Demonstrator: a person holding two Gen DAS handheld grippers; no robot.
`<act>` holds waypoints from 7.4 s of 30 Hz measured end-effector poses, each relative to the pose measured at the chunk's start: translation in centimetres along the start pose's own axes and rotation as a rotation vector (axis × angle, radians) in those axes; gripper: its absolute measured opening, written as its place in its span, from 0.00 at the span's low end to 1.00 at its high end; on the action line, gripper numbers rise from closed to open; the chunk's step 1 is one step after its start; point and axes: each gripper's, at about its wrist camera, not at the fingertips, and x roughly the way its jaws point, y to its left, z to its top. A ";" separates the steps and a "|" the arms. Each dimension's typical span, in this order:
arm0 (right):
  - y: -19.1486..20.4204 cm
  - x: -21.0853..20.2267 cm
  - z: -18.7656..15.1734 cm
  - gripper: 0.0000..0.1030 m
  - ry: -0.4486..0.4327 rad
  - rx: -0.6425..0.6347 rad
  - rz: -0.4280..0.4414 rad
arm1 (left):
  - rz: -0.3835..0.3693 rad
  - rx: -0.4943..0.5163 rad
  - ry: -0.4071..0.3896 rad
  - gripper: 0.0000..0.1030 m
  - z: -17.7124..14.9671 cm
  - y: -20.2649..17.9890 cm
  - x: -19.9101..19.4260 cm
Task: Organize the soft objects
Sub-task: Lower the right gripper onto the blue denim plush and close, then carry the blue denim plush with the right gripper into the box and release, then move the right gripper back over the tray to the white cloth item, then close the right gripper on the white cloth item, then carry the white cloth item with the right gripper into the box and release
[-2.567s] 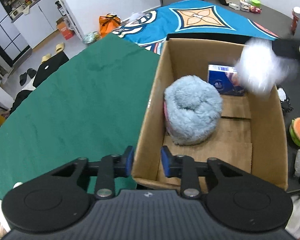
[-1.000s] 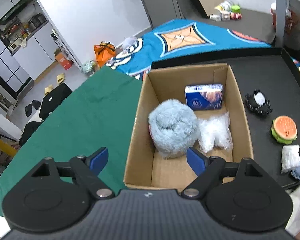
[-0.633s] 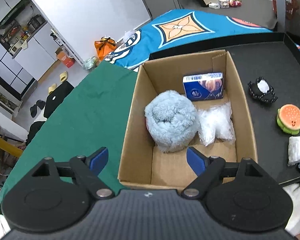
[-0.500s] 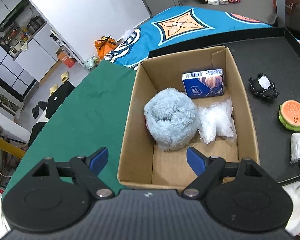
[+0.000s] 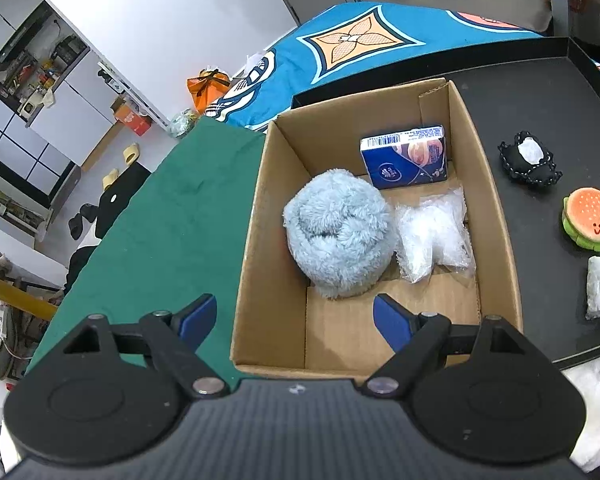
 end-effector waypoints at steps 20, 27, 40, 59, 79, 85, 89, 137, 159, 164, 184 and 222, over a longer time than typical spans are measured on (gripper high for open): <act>-0.6 -1.6 0.9 0.25 -0.085 -0.002 0.000 | -0.067 -0.022 -0.030 0.99 0.1 2.5 -0.6; 0.0 -2.4 1.7 0.25 -0.131 -0.035 -0.008 | -0.090 -0.053 -0.037 0.99 -0.4 3.5 -0.5; 2.4 -3.1 2.3 0.25 -0.153 -0.117 -0.047 | -0.129 -0.096 -0.038 0.99 -1.5 4.2 0.7; 10.6 -5.7 4.3 0.25 -0.213 -0.293 -0.016 | -0.168 -0.167 -0.055 0.95 -2.2 5.7 1.1; 19.3 -5.1 5.8 0.26 -0.240 -0.414 0.047 | -0.260 -0.243 0.040 0.25 -2.8 7.2 3.8; 20.7 -5.0 6.3 0.32 -0.267 -0.434 0.069 | -0.277 -0.251 0.034 0.21 -3.0 7.4 3.9; 21.1 -4.9 6.2 0.47 -0.276 -0.480 0.051 | -0.289 -0.259 0.033 0.21 -3.1 7.6 4.0; 5.2 -3.3 3.2 0.78 -0.065 -0.130 0.105 | -0.139 -0.086 -0.115 0.88 -2.5 4.5 0.1; 2.5 1.4 1.8 0.31 0.085 -0.021 0.035 | -0.037 0.045 -0.103 0.93 -1.3 1.0 -0.1; 1.7 0.7 2.0 0.31 0.034 -0.001 0.028 | -0.039 0.090 -0.079 0.93 -1.0 0.1 0.2; 1.7 -0.6 2.3 0.31 0.003 0.004 0.050 | -0.025 0.093 -0.082 0.93 -1.3 0.0 -0.3; 14.4 -6.2 4.4 0.30 -0.147 -0.275 0.222 | -0.266 -0.198 0.009 0.47 -2.7 5.9 2.4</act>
